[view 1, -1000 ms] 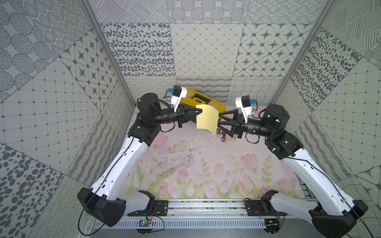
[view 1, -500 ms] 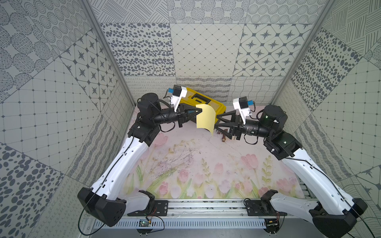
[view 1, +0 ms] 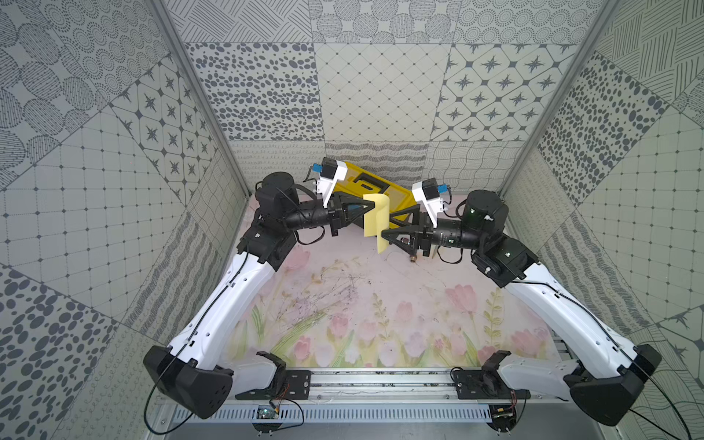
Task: Fold the square paper along the opposite sides
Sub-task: Fold the paper.
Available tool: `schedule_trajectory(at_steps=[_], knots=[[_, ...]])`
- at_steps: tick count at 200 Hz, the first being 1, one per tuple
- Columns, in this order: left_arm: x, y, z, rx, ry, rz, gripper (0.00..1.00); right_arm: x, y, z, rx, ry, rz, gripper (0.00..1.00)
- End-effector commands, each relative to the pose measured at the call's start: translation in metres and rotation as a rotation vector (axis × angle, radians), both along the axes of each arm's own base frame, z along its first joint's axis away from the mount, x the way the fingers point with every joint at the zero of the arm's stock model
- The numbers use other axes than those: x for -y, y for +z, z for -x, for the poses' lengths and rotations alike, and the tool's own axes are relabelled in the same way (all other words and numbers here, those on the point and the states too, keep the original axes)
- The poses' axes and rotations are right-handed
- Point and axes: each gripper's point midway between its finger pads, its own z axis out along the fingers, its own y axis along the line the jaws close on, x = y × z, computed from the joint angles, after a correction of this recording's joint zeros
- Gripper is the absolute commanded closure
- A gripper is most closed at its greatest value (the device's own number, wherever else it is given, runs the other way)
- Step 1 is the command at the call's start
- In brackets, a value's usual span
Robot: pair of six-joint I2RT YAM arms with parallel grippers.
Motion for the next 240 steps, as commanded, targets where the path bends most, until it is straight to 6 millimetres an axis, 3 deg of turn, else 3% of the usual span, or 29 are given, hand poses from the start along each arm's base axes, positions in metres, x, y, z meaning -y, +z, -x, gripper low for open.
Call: schedule_trajectory(at_steps=[1,146,240], knots=[[0.004,0.003,0.005,0.026,-0.024,-0.003,1.00,-0.005,0.023,0.000,0.080,0.010,-0.042,0.34],[0.008,0.001,0.010,0.035,-0.037,-0.013,1.00,-0.014,0.013,-0.005,0.072,0.026,-0.022,0.38],[0.007,0.001,0.011,0.043,-0.032,-0.017,1.00,-0.014,0.013,-0.004,0.080,0.016,-0.015,0.52]])
